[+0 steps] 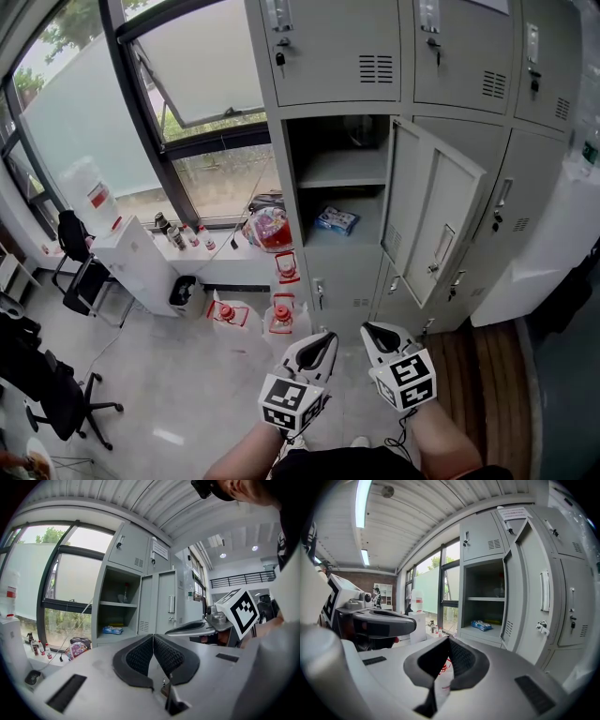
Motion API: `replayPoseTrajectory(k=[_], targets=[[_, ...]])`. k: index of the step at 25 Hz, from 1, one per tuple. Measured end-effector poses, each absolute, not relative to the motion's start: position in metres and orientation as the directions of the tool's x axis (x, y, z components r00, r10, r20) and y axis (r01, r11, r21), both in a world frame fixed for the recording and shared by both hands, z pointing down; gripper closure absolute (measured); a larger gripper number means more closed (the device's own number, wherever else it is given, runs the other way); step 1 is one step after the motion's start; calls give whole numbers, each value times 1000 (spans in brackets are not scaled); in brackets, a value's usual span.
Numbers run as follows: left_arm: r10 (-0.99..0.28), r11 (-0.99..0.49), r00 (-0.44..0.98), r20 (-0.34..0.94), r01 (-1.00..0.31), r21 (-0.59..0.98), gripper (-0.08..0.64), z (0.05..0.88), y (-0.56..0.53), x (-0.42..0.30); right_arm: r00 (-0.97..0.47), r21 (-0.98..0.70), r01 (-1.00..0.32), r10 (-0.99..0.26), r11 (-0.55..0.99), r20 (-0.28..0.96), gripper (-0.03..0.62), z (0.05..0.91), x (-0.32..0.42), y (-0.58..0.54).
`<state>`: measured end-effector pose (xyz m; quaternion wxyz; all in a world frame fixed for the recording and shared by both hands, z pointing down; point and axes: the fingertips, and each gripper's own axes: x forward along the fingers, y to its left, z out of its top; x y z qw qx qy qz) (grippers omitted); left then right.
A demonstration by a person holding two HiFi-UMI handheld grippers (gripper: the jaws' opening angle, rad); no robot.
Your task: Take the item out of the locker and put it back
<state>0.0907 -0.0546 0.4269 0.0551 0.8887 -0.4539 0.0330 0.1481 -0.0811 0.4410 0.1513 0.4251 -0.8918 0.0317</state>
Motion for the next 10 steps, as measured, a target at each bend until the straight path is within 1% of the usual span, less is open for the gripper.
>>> replayPoseTrajectory(k=[10], targets=[[-795, -592, 596, 112, -803, 67, 543, 429, -57, 92, -586, 60, -773, -748, 631, 311, 540, 449, 150, -82]])
